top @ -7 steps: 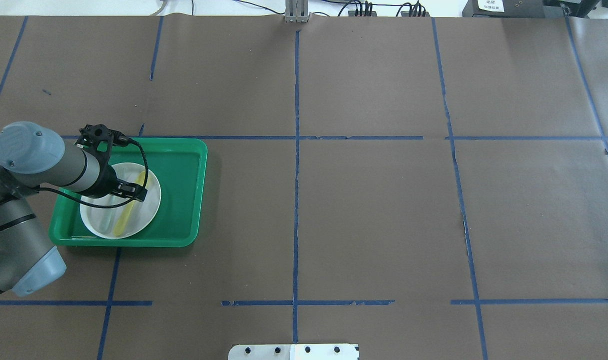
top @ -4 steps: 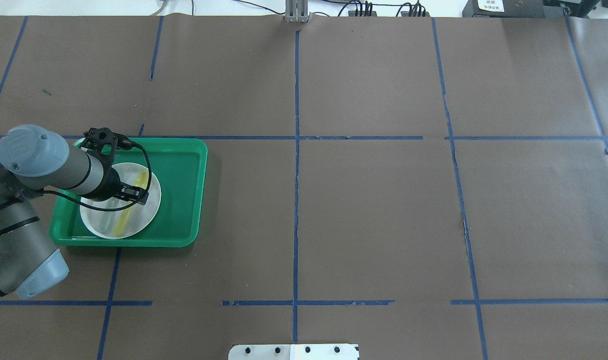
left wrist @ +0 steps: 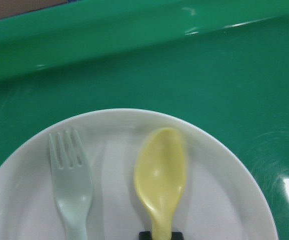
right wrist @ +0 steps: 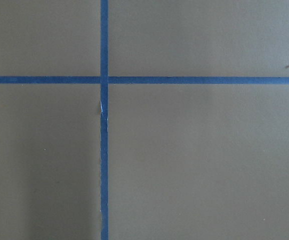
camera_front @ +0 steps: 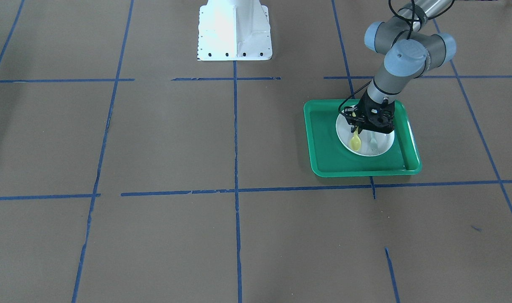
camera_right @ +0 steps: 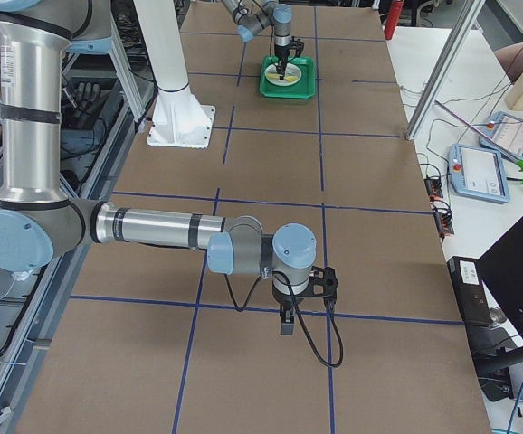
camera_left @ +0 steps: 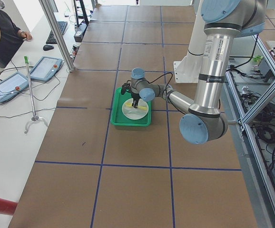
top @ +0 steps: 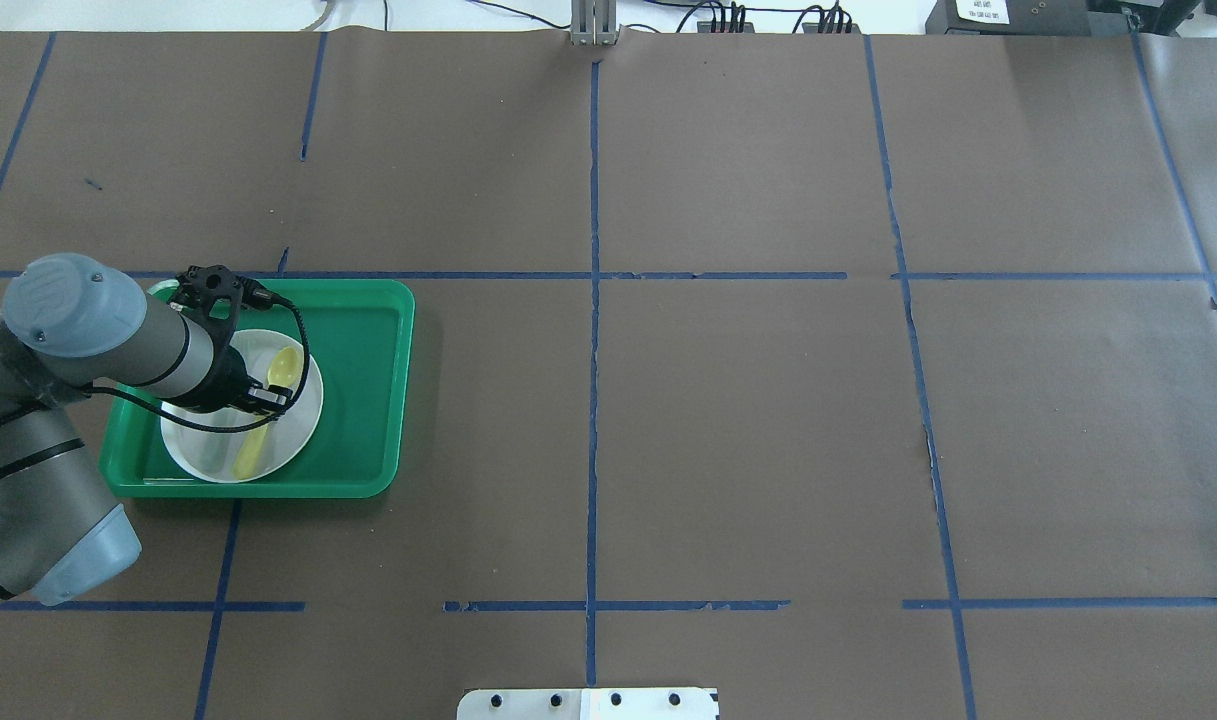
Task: Place spoon
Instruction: 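Carry the yellow spoon off the plate to the tray's far corner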
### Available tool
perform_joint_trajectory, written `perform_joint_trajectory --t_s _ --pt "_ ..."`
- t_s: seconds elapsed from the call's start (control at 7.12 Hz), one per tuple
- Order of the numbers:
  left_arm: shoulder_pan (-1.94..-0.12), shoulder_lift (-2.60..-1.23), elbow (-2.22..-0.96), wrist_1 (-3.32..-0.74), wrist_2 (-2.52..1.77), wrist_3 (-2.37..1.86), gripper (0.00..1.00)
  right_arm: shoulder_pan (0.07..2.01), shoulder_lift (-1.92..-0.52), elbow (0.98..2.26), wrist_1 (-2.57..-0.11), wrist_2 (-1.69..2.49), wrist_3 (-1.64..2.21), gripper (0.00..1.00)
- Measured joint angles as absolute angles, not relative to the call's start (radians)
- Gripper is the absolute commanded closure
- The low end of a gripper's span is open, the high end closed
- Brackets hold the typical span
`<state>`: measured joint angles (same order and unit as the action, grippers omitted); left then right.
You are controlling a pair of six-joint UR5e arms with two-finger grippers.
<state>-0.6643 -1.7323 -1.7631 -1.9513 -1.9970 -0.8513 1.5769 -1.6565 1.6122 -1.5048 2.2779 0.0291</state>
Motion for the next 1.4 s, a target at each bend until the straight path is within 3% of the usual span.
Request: perform_joint_trajectory --t_s 0.56,0.98,1.12,1.26,1.4 --pt "-0.698 -1.843 -1.825 -1.817 -2.066 -1.051 1.0 1.577 -1.656 1.612 -1.505 2.278 0.029 0.0" --pt "-0.695 -1.97 -1.666 -1.806 -2.069 -1.14 1.0 1.577 -1.656 1.612 -1.505 2.278 0.029 0.0" --pt "-0.694 -1.982 -1.642 -1.808 -2.069 -1.143 0.8 1.577 -1.656 1.612 -1.505 2.277 0.029 0.0" --pt "-0.694 -1.986 -1.632 -1.809 -2.069 -1.14 0.34 1.577 -1.657 1.612 -1.505 2.278 0.029 0.0" --pt "-0.693 -1.987 -1.63 -1.811 -2.069 -1.135 0.19 1.577 -1.657 1.612 -1.505 2.278 0.029 0.0"
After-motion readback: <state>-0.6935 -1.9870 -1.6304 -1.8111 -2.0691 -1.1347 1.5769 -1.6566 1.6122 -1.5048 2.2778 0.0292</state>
